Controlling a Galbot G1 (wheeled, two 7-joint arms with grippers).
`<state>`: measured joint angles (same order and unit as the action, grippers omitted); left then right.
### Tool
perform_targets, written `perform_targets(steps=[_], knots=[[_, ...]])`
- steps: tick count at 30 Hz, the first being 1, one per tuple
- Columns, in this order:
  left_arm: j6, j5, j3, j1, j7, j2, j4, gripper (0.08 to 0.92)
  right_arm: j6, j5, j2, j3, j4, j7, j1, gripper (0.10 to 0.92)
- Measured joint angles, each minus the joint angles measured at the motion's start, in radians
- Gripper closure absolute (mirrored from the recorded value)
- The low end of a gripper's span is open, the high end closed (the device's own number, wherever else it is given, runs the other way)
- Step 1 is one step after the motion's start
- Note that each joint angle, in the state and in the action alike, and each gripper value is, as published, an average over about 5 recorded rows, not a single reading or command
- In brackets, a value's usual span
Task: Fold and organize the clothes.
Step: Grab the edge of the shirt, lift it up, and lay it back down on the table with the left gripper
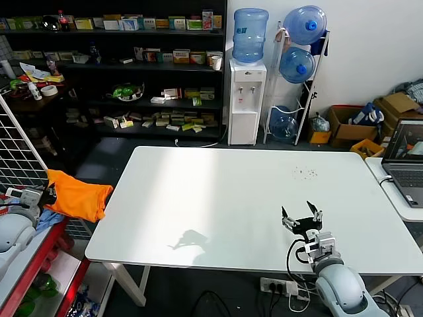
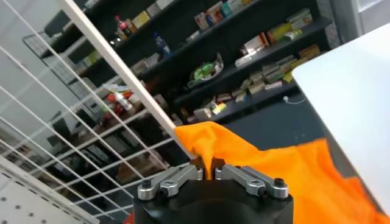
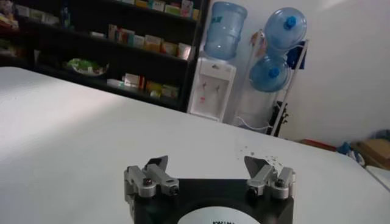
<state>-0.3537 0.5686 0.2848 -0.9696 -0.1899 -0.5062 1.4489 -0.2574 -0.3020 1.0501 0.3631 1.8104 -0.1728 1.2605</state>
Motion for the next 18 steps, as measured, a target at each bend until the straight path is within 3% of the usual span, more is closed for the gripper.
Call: perform_targets(steps=[8,18], knots=[[-0.007,-0.010,-0.021,-0.010,-0.037,-0.007,0.030,0.844,0.002,0.016,0.011,0.004,0.008,0.000,0.018,0.203],[-0.048,0.003,-0.072,-0.003,-0.098,-0.133,0.148,0.844,0.000,0.048,0.027,0.016,0.029,-0.003,0.050,0.203]])
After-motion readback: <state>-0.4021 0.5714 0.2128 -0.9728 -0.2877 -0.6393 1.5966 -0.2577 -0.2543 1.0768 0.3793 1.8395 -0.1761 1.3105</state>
